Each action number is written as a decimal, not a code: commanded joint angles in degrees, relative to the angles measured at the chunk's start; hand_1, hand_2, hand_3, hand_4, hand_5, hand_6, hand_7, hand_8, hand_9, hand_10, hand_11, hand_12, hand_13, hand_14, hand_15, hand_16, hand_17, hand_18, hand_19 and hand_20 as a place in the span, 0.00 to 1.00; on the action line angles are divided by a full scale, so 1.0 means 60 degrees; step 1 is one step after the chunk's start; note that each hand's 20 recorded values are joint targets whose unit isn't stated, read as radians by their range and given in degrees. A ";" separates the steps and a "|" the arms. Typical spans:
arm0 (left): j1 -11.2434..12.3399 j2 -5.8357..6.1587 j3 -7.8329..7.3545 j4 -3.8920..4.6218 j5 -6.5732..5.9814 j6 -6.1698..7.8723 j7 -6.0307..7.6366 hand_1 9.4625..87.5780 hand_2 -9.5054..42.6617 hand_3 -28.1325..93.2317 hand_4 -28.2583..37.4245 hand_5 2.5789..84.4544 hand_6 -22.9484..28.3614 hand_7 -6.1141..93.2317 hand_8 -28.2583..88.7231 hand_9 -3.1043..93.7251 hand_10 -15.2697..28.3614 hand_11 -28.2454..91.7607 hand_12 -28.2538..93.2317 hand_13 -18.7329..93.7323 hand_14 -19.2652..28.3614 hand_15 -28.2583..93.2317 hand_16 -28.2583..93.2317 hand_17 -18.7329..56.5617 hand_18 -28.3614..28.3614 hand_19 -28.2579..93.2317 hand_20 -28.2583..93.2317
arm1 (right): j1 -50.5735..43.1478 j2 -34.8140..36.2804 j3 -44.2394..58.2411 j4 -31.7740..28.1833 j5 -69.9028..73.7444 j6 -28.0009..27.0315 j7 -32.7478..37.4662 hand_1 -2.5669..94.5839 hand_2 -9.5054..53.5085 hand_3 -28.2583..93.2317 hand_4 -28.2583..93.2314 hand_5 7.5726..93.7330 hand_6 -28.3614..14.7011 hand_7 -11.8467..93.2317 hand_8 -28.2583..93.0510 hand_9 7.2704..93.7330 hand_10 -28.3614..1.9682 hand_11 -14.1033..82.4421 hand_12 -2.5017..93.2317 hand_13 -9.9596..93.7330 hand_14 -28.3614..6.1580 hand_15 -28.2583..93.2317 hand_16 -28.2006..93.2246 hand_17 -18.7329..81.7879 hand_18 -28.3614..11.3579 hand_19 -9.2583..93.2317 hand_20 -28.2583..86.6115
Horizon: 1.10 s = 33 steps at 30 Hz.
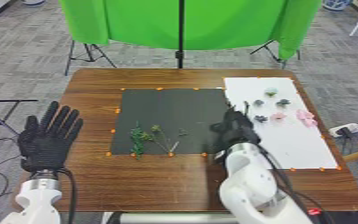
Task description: Arrange flowers
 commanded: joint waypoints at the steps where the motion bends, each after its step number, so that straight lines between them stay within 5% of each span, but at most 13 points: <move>1: 0.0237 -0.0093 0.0012 -0.0010 -0.0060 -0.0021 0.0139 0.21 0.44 0.85 0.00 0.48 0.62 0.15 0.16 0.41 0.70 0.36 0.31 0.41 0.74 0.46 0.19 0.15 0.75 0.47 0.32 | 0.1592 0.0807 0.0505 0.1467 -0.0482 0.0188 0.0209 0.32 0.00 0.90 0.02 0.43 0.30 0.41 0.13 0.44 0.01 0.61 0.24 0.58 0.16 0.90 0.41 0.59 0.00 1.00 0.87; 11: 0.0182 -0.0106 0.0107 0.0046 -0.0199 -0.0291 0.0251 0.21 0.42 0.86 0.00 0.46 0.61 0.15 0.17 0.41 0.70 0.36 0.31 0.41 0.74 0.46 0.19 0.15 0.75 0.47 0.31 | 0.2715 0.1145 -0.0337 0.2651 -0.0102 -0.1288 -0.0367 0.28 0.00 0.85 0.00 0.44 0.19 0.26 0.17 0.45 0.00 0.48 0.21 0.56 0.13 0.90 0.40 0.60 0.00 1.00 0.92; 21: 0.0163 -0.0078 0.0182 0.0075 -0.0293 -0.0375 0.0237 0.22 0.40 0.86 0.00 0.47 0.61 0.15 0.16 0.41 0.70 0.36 0.31 0.41 0.73 0.46 0.19 0.15 0.75 0.47 0.31 | 0.3064 0.1103 -0.0868 0.3117 0.0018 -0.2826 -0.0588 0.28 0.00 0.86 0.00 0.38 0.26 0.31 0.16 0.44 0.01 0.43 0.20 0.55 0.15 0.89 0.41 0.58 0.00 1.00 0.93; 26: 0.0152 -0.0073 0.0201 0.0090 -0.0271 -0.0417 0.0225 0.21 0.40 0.86 0.00 0.47 0.61 0.15 0.16 0.41 0.70 0.36 0.31 0.41 0.73 0.46 0.19 0.15 0.74 0.46 0.31 | 0.3092 0.1029 -0.0960 0.3491 -0.0154 -0.2724 -0.0589 0.39 0.00 0.92 0.00 0.34 0.28 0.37 0.15 0.43 0.02 0.41 0.20 0.55 0.19 0.88 0.40 0.59 0.00 1.00 0.92; 28: 0.0142 -0.0072 0.0202 0.0093 -0.0296 -0.0410 0.0219 0.21 0.40 0.86 0.00 0.47 0.61 0.15 0.16 0.40 0.70 0.36 0.31 0.41 0.73 0.46 0.19 0.15 0.74 0.46 0.31 | 0.3032 0.1031 -0.0992 0.3649 -0.0117 -0.2316 -0.0732 0.42 0.00 0.93 0.00 0.35 0.29 0.39 0.14 0.44 0.05 0.42 0.20 0.56 0.22 0.88 0.40 0.59 0.00 1.00 0.91; 33: 0.0081 -0.0108 0.0227 0.0127 -0.0318 -0.0473 0.0131 0.21 0.40 0.86 0.00 0.47 0.61 0.15 0.16 0.41 0.69 0.36 0.31 0.41 0.73 0.46 0.19 0.15 0.74 0.46 0.32 | 0.2750 0.1035 -0.1012 0.4059 -0.0494 -0.1714 -0.1659 0.57 0.00 0.89 0.00 0.50 0.49 0.55 0.07 0.63 0.35 0.48 0.20 0.70 0.48 0.81 0.52 0.60 0.06 1.00 0.86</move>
